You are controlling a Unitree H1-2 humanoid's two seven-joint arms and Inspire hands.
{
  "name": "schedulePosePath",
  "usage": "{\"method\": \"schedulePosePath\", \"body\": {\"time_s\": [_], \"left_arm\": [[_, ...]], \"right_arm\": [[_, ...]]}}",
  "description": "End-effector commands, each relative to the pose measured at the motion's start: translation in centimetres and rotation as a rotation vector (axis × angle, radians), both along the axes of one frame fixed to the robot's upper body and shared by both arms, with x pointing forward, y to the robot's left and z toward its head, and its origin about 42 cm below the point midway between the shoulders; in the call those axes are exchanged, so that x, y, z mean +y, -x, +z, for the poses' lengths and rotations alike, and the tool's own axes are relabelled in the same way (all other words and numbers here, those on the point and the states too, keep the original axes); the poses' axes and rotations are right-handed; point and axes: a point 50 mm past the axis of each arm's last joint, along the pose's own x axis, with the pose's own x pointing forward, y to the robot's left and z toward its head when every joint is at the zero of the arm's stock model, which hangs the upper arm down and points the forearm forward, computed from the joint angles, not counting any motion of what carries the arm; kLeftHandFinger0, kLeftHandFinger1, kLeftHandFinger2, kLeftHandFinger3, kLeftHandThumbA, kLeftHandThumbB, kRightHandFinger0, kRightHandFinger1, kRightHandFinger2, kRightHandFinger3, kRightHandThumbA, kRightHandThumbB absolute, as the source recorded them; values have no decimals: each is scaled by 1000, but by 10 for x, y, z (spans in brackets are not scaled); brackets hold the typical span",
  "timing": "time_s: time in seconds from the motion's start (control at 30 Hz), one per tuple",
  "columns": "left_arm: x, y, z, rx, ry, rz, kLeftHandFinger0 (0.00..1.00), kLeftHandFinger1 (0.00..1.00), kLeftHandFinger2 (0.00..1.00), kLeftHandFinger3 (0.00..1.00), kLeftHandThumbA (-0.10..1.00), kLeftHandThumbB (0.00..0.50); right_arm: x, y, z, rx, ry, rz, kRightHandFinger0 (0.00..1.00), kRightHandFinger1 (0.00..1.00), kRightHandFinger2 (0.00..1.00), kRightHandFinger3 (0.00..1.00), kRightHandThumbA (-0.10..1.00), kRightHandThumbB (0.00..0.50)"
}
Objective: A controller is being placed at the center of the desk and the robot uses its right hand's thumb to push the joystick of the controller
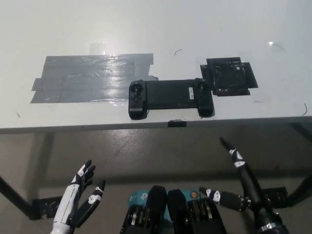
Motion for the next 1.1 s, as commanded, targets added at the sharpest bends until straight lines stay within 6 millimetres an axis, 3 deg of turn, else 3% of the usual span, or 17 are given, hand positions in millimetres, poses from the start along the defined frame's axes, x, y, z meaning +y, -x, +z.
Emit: {"method": "schedulePosePath", "body": {"time_s": [0.0,0.07,0.1,0.13,0.17,0.27,0.3,0.37,0.4,0.5,0.53,0.67,0.7,0.77,0.83,1.07], "left_arm": [[-5,-3,13,-70,-7,-27,1000,1000,1000,1000,648,0],[-5,-3,13,-70,-7,-27,1000,1000,1000,1000,649,0],[-5,-3,13,-71,-8,-27,1000,1000,1000,1000,638,0],[-6,-3,13,-71,-10,-29,1000,1000,1000,1000,635,0],[-6,-3,13,-74,-14,-28,1000,1000,1000,1000,634,0],[-6,-3,14,-74,-11,-25,1000,1000,1000,1000,629,0],[-6,-3,15,-72,-12,-22,1000,1000,1000,1000,629,0],[-6,-4,14,-70,-13,-21,1000,1000,1000,1000,630,0],[-6,-5,15,-75,-12,-22,1000,1000,1000,1000,631,0],[-6,-5,15,-75,-12,-22,1000,1000,1000,1000,633,0],[-7,-6,17,-78,-3,-27,1000,1000,1000,1000,634,0],[-7,-7,18,-83,-8,-30,1000,1000,1000,1000,635,0],[-6,-7,17,-84,-8,-30,1000,1000,1000,1000,635,0],[-6,-7,17,-84,-8,-30,1000,1000,1000,1000,634,0],[-8,-10,19,-96,-11,-34,1000,1000,1000,1000,643,0],[-8,-13,21,-107,-4,-38,1000,1000,1000,1000,659,0]], "right_arm": [[-1,-20,59,-192,-80,-30,1000,1000,1000,1000,1000,242],[-1,-20,59,-190,-80,-31,1000,1000,1000,1000,1000,242],[-1,-23,62,-198,-80,-36,1000,1000,1000,1000,1000,205],[-1,-46,90,-253,-87,-66,1000,1000,1000,1000,1000,220],[-1,-56,100,-267,-97,-71,1000,1000,1000,1000,1000,206],[-1,-64,108,-270,-110,-68,1000,1000,1000,1000,1000,199],[0,-81,121,-269,-149,-55,1000,1000,1000,1000,1000,160],[1,-87,126,-263,-161,-51,1000,1000,1000,1000,1000,154],[3,-103,136,-246,-162,-55,1000,1000,1000,1000,1000,153],[3,-103,136,-243,-163,-55,1000,1000,1000,1000,1000,151],[9,-131,147,-169,-185,-59,1000,1000,1000,1000,1000,193],[13,-153,151,-112,-154,-75,1000,1000,1000,1000,1000,222],[18,-168,154,-101,-128,-80,1000,1000,1000,1000,1000,213],[18,-170,154,-99,-125,-81,1000,1000,1000,1000,1000,213],[24,-197,152,-50,-100,-104,1000,1000,1000,1000,1000,235],[31,-221,145,9,-93,-127,1000,1000,1000,1000,1000,256]]}}
